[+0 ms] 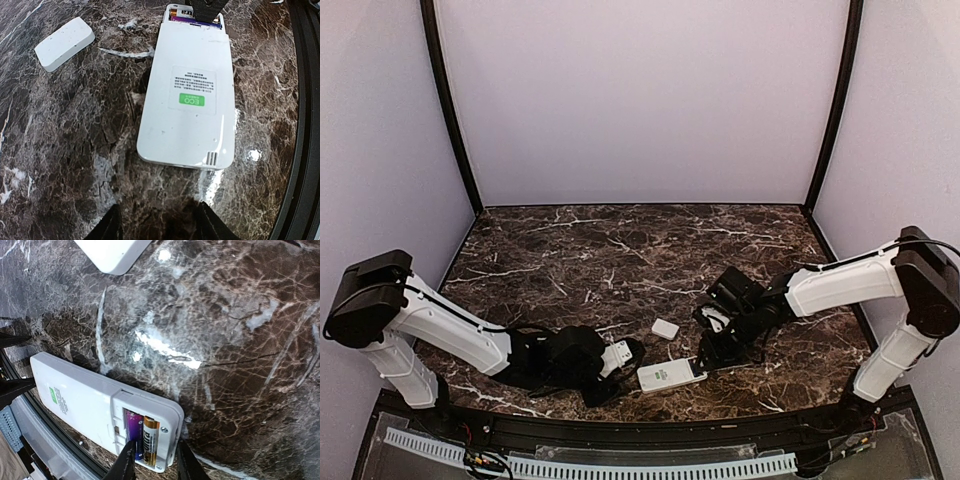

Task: Load the batteries into the remote control
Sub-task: Press the battery in the battery compartment.

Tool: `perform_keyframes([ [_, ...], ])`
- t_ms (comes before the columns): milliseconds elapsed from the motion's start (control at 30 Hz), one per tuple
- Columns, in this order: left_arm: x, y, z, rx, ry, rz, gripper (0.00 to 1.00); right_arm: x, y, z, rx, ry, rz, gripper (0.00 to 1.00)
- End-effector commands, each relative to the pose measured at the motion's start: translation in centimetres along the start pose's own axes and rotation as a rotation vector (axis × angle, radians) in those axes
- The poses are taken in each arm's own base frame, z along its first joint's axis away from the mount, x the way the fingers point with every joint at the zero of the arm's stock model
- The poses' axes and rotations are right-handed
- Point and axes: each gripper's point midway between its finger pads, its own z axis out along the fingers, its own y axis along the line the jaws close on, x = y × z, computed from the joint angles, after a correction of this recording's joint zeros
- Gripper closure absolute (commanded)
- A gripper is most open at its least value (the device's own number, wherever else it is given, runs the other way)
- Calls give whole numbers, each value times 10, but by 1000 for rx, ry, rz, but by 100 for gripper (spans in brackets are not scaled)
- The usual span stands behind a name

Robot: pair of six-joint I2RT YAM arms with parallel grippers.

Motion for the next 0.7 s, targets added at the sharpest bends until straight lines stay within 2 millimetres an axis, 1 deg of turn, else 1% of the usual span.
perform_keyframes([
  [0, 6, -1, 3, -1, 31, 11, 51, 10, -10, 14, 25, 23, 29, 75],
  [167, 8, 0, 4, -6, 40, 18, 53, 16, -22, 15, 90, 25, 45, 80],
  [267, 10, 1, 4, -10, 46, 22, 53, 19, -21, 15, 86, 33, 47, 79],
  [333, 10, 1, 3, -11, 48, 23, 54, 16, -16, 12, 72, 31, 37, 77],
  [400, 10, 2, 3, -13, 46, 22, 54, 10, -6, 4, 61, 17, 15, 77],
  [533, 8, 3, -1, -20, 35, 19, 54, -10, 10, -25, 81, -41, -41, 74],
  [667, 8, 4, -7, -21, 22, 13, 54, -24, 16, -53, 109, -99, -60, 70],
])
